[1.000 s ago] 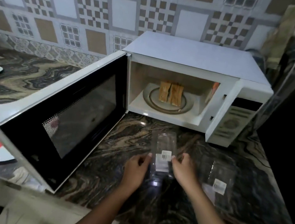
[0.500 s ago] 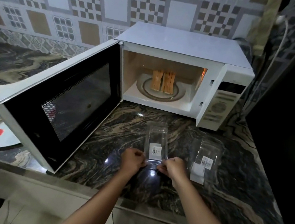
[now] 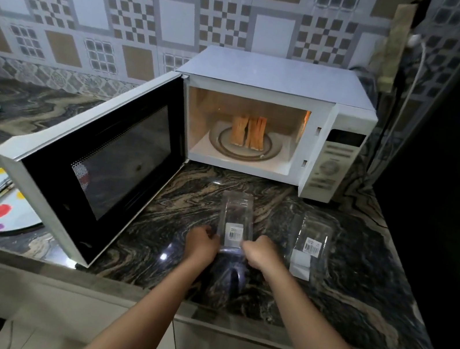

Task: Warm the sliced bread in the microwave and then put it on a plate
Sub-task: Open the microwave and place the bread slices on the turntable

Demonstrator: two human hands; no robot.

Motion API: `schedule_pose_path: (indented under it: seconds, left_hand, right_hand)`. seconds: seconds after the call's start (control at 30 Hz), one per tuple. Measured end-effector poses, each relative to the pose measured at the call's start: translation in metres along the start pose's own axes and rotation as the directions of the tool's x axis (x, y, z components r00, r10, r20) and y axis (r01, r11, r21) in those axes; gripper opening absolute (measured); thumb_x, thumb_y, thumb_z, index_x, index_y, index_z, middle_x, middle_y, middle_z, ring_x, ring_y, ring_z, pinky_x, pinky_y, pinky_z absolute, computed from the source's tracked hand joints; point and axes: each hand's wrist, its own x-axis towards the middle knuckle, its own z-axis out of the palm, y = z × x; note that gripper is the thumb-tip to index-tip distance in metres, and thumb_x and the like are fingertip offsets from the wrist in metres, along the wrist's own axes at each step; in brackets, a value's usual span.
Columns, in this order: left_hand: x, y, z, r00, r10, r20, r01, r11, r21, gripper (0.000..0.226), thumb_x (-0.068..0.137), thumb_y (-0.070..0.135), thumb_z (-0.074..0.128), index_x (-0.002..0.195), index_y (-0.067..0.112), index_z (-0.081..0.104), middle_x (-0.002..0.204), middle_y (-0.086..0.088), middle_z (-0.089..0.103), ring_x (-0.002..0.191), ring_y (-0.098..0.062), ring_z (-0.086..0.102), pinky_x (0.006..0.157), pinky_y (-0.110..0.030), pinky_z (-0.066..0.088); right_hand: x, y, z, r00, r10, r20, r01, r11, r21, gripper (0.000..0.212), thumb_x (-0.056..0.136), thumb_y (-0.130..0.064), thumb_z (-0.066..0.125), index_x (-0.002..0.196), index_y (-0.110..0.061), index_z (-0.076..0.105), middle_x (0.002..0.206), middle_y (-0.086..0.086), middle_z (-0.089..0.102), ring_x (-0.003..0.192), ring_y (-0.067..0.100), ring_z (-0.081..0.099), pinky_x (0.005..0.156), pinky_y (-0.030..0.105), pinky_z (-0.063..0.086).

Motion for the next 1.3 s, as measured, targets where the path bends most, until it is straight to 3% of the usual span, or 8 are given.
schedule_pose_path:
  seconds: [0.2,0.33,0.43,0.57,0.7,0.87,1.03,1.3]
  left_hand:
    - [-0.015,0.051,-0.002,0.965,0.232,-0.124,-0.246,0.962,-0.121,0.030,0.090,0.016,0.055,0.115,0.000,0.059,0.114,-0.014,0.063,0.106,-0.028,0.058,0.090,-0.031,0.043]
    - [-0.029,0.078,0.025,0.952,0.305,0.031,-0.296,0.942,-0.157,0.034,0.094,0.030,0.050,0.112,0.004,0.060,0.109,-0.013,0.065,0.103,-0.027,0.059,0.085,-0.032,0.045]
    - [-0.040,0.083,0.050,0.943,0.234,0.238,-0.209,0.970,-0.127,0.060,0.092,0.051,0.044,0.128,0.004,0.051,0.127,-0.015,0.057,0.118,-0.031,0.053,0.092,-0.032,0.040]
    - [-0.043,0.072,0.077,0.916,0.101,0.389,-0.089,0.995,-0.049,0.094,0.080,0.072,0.042,0.143,0.002,0.032,0.147,-0.019,0.037,0.135,-0.034,0.037,0.109,-0.039,0.031]
    - [-0.036,0.055,0.094,0.808,-0.082,0.583,0.139,0.989,-0.054,0.095,0.071,0.072,0.056,0.135,0.002,0.045,0.141,-0.024,0.043,0.115,-0.037,0.055,0.096,-0.042,0.046]
    - [-0.038,0.040,0.097,0.762,-0.133,0.634,0.317,0.930,-0.185,0.027,0.088,0.014,0.062,0.108,-0.003,0.057,0.093,-0.016,0.058,0.072,-0.017,0.057,0.063,-0.028,0.054]
    - [-0.046,0.033,0.095,0.736,-0.158,0.658,0.420,0.869,-0.262,0.013,0.086,-0.009,0.056,0.074,-0.003,0.054,0.071,-0.017,0.059,0.067,-0.021,0.061,0.050,-0.021,0.056]
    - [-0.049,0.025,0.103,0.802,-0.146,0.579,0.409,0.841,-0.355,0.012,0.080,-0.012,0.062,0.078,-0.002,0.055,0.081,-0.017,0.061,0.069,-0.022,0.064,0.056,-0.024,0.059]
  right_hand:
    - [-0.034,-0.010,-0.045,0.906,-0.308,-0.291,0.289,0.951,-0.106,0.023,0.088,-0.021,0.053,0.106,-0.007,0.059,0.109,0.014,0.064,0.102,0.029,0.060,0.078,0.029,0.045]
    - [-0.043,0.014,-0.087,0.755,-0.345,-0.558,0.401,0.916,-0.023,0.021,0.090,-0.022,0.053,0.106,-0.008,0.057,0.105,0.010,0.062,0.099,0.025,0.058,0.081,0.031,0.045]
    - [-0.033,0.052,-0.105,0.751,-0.239,-0.616,0.307,0.952,0.005,0.038,0.090,-0.032,0.056,0.117,-0.005,0.051,0.119,0.012,0.056,0.113,0.026,0.052,0.093,0.033,0.042]
    - [-0.016,0.099,-0.097,0.887,-0.005,-0.462,0.077,0.987,0.138,0.071,0.083,-0.055,0.056,0.128,-0.002,0.043,0.132,0.015,0.050,0.121,0.030,0.048,0.097,0.037,0.042]
    - [0.000,0.119,-0.079,0.967,0.163,-0.196,-0.086,0.932,0.352,0.092,0.078,-0.066,0.053,0.140,-0.002,0.032,0.141,0.013,0.045,0.126,0.030,0.047,0.095,0.036,0.041]
    - [0.009,0.132,-0.074,0.981,0.181,-0.067,-0.104,0.786,0.610,0.016,0.092,-0.018,0.053,0.089,-0.002,0.057,0.087,0.010,0.063,0.072,0.017,0.060,0.066,0.026,0.051]
    - [0.004,0.141,-0.077,0.978,0.206,-0.042,-0.130,0.747,0.652,0.016,0.090,0.003,0.049,0.075,-0.001,0.054,0.068,0.011,0.058,0.062,0.013,0.056,0.060,0.019,0.048]
    - [0.005,0.146,-0.076,0.978,0.183,-0.102,-0.086,0.795,0.601,0.022,0.089,0.004,0.049,0.068,-0.002,0.055,0.063,0.010,0.061,0.054,0.014,0.053,0.053,0.019,0.045]
